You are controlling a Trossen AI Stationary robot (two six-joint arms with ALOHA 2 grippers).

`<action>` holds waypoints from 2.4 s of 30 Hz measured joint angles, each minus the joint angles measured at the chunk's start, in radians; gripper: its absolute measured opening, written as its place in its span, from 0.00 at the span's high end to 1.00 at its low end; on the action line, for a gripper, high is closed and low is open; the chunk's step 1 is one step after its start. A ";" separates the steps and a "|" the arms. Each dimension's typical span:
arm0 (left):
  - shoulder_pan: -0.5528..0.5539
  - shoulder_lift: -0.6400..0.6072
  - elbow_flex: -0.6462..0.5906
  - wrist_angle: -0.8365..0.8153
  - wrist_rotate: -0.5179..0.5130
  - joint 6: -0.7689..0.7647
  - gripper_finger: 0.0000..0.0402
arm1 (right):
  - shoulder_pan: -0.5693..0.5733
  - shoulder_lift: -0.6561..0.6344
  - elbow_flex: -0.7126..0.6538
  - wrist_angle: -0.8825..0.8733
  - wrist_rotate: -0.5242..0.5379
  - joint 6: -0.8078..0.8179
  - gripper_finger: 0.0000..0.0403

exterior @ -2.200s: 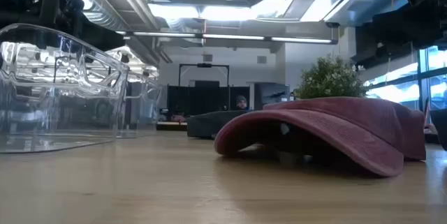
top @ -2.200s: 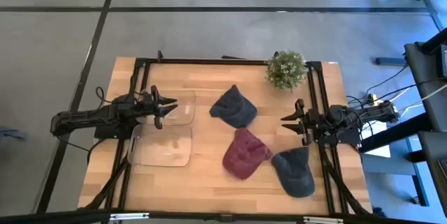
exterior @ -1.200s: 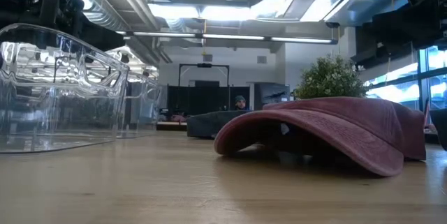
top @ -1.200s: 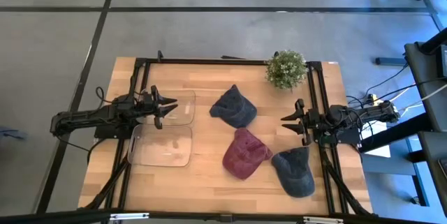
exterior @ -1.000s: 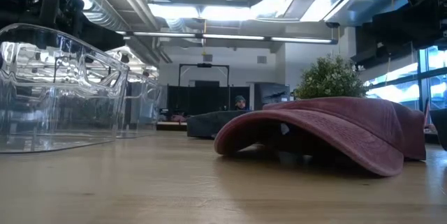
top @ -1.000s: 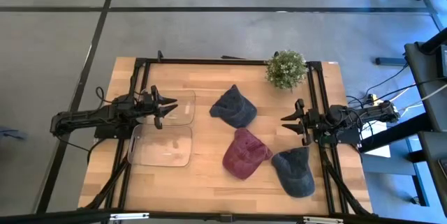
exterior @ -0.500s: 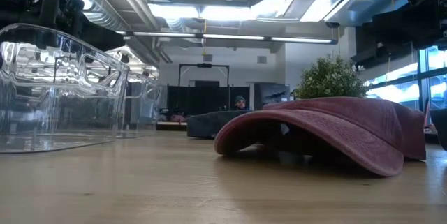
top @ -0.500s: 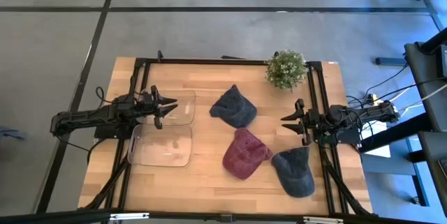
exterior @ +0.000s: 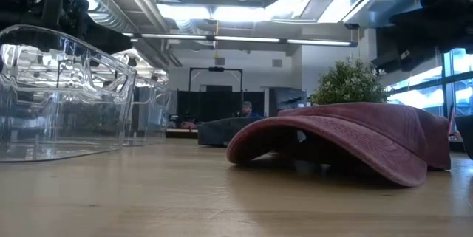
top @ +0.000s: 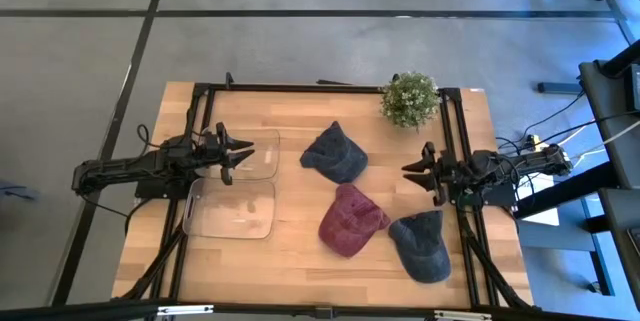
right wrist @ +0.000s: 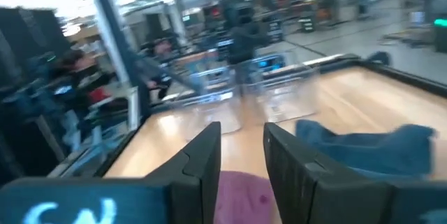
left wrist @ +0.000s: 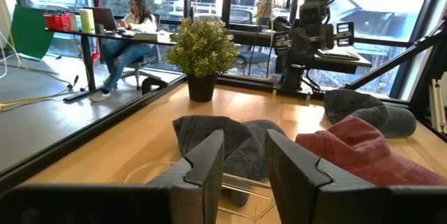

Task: Pick & Place hat
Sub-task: Put the top blue cap into the bottom transparent bin

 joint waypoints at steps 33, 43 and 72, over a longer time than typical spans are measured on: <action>0.001 0.000 0.000 0.026 -0.139 -0.209 0.71 | 0.000 0.000 0.000 0.028 0.479 0.224 0.73; 0.001 0.000 0.000 0.031 -0.221 -0.239 0.49 | 0.000 0.000 0.000 0.023 0.575 0.193 0.73; 0.009 0.399 0.243 0.068 -0.101 -0.202 0.50 | 0.000 0.000 0.000 0.054 0.832 0.254 0.73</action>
